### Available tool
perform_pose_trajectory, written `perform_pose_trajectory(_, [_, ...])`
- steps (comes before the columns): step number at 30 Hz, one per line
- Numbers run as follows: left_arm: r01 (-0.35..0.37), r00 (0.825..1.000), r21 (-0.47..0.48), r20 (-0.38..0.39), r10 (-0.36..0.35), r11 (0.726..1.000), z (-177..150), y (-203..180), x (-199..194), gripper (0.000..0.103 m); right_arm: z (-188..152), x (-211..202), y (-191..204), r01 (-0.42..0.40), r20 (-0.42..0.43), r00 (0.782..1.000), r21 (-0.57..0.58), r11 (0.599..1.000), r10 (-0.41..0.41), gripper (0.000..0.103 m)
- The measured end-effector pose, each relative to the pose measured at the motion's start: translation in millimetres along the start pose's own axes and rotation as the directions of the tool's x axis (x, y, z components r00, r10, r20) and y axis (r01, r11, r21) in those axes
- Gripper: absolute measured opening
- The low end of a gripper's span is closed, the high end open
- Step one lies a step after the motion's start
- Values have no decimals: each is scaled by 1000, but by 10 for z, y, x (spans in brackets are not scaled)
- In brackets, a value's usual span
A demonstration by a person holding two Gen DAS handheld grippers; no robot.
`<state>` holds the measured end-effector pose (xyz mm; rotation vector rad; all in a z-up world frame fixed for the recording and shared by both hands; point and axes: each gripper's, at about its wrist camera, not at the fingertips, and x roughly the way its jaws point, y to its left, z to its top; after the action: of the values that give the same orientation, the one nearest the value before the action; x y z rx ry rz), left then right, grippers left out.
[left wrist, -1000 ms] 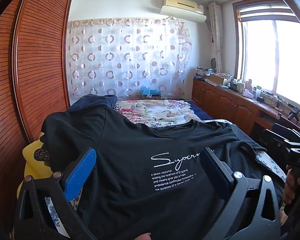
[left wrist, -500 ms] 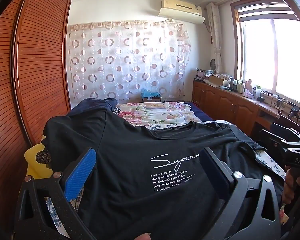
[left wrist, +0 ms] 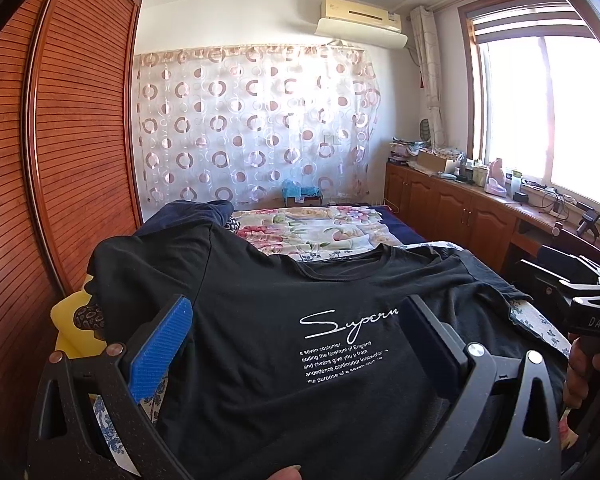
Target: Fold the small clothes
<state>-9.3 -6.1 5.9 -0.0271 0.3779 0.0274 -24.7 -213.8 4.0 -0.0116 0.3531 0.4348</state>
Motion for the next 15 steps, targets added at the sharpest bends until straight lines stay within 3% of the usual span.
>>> perform_pose_trajectory(15, [-2,1000,2,1,2,1000,-5,-9,-8,103,0,7,4,-4,1,1000,0,1000,4,103])
